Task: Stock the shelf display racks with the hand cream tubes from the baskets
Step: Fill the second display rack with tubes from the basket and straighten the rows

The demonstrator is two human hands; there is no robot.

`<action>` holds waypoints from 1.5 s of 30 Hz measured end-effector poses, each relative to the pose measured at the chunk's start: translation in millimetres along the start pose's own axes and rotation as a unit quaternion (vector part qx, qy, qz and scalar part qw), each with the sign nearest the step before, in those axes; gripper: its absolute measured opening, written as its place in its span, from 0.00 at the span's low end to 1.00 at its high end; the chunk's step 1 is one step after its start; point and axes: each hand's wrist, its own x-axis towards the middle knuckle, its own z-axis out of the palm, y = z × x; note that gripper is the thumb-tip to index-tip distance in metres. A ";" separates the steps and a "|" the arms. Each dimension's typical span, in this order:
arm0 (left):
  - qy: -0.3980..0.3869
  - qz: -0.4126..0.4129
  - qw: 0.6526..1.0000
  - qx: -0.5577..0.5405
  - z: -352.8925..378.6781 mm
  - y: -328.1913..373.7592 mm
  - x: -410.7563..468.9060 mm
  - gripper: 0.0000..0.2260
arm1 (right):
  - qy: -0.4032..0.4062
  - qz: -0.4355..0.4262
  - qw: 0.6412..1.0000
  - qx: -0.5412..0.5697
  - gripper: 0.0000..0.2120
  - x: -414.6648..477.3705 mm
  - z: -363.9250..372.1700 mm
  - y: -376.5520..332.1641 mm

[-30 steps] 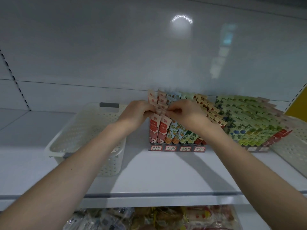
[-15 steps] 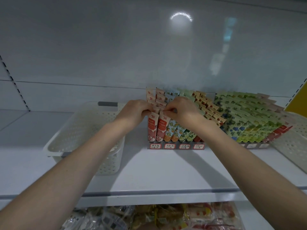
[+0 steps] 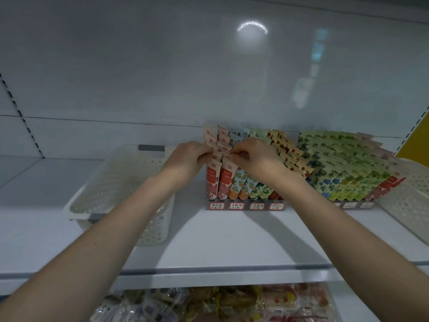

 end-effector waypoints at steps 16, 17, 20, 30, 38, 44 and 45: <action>0.067 0.071 0.995 0.025 -11.3 39.1 -65.6 0.08 | 0.085 0.046 0.995 0.000 0.09 -54.4 -23.7 3.8; 0.051 0.065 0.996 0.028 -10.6 44.6 -73.5 0.08 | 0.081 0.052 0.995 -0.001 0.10 -63.5 -25.2 1.0; 0.028 0.070 0.996 0.037 -9.0 59.5 -95.0 0.09 | 0.066 0.073 0.995 -0.018 0.10 -93.3 -30.0 -5.9; 0.020 0.070 0.995 0.071 -16.9 100.7 -134.4 0.11 | 0.047 0.131 0.990 -0.029 0.09 -162.1 -55.8 -22.1; 0.024 0.054 0.996 0.066 -19.6 115.0 -138.6 0.10 | 0.049 0.123 0.991 -0.018 0.10 -167.9 -69.3 -23.6; 0.036 0.041 0.997 0.062 -17.5 102.5 -118.3 0.09 | 0.057 0.097 0.994 0.006 0.10 -134.3 -62.7 -17.5; 0.043 0.040 0.997 0.059 -17.1 97.0 -111.8 0.08 | 0.059 0.091 0.994 0.013 0.10 -125.6 -60.1 -16.6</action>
